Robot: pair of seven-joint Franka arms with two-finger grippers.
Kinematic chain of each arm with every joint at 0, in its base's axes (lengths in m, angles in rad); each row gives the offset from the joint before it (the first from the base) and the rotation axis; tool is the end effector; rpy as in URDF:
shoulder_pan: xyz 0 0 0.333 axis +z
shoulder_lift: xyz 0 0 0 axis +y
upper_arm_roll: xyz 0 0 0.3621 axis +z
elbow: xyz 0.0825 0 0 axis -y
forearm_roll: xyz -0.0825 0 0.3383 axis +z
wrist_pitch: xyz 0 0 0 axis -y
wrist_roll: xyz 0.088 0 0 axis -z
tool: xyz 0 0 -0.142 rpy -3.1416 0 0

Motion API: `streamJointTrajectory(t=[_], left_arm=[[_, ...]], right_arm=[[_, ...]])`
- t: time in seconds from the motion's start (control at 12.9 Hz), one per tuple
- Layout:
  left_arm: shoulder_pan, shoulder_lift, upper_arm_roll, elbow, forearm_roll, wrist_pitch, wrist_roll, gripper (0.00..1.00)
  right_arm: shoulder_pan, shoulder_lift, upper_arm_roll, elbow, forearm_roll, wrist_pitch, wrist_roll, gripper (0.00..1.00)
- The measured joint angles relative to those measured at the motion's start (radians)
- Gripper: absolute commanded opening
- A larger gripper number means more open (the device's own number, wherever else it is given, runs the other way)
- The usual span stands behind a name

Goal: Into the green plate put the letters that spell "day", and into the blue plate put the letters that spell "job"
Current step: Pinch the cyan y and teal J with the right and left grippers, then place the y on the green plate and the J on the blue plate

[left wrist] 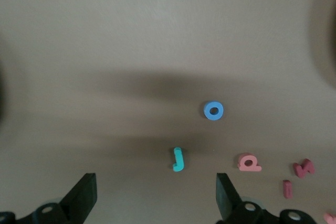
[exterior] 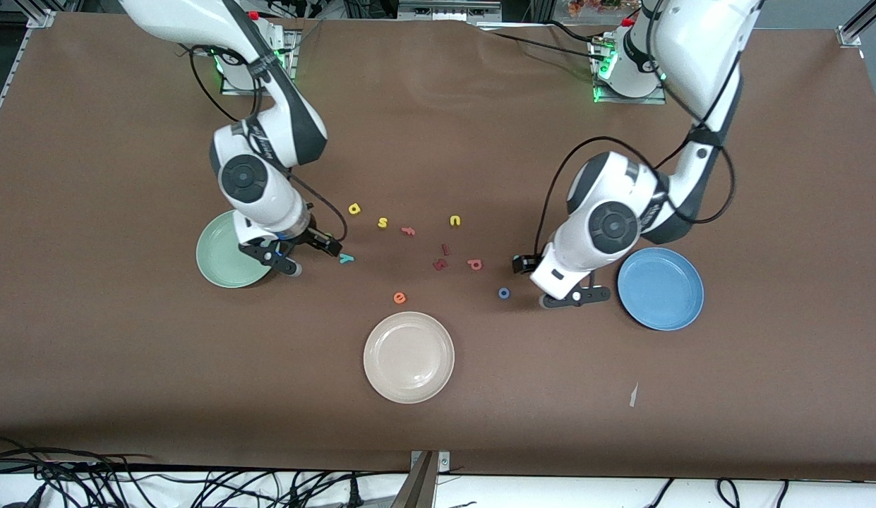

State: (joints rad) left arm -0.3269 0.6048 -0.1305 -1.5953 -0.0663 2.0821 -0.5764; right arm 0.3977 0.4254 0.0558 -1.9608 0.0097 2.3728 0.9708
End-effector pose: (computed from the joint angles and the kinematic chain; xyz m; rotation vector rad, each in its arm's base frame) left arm 0.6016 -0.2875 0.3034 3.0619 0.2663 -0.2523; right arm 0.5426 0.2624 0.2963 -3.0183 0.8177 0.0456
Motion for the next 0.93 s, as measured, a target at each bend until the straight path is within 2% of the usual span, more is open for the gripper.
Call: streamJointTrajectory(t=[0.15,0.39,0.62,0.93], left_arm=[[-0.015,0.037,0.000,-0.002,0.000,0.035,-0.046,1.00],[-0.040,0.068,0.000,-0.065,0.000,0.184,-0.102,1.00],[-0.063,0.089,0.000,-0.113,0.000,0.235,-0.134,0.88],[-0.086,0.102,0.000,-0.129,0.000,0.235,-0.161,0.60]], right_arm=[[0.027,0.051,-0.001,0.000,-0.005,0.085,0.162,0.79],[0.049,0.097,-0.002,0.000,-0.007,0.106,0.268,0.70],[0.051,0.106,-0.003,0.001,-0.008,0.112,0.297,0.69],[0.052,0.112,-0.006,0.001,-0.010,0.139,0.339,0.67]])
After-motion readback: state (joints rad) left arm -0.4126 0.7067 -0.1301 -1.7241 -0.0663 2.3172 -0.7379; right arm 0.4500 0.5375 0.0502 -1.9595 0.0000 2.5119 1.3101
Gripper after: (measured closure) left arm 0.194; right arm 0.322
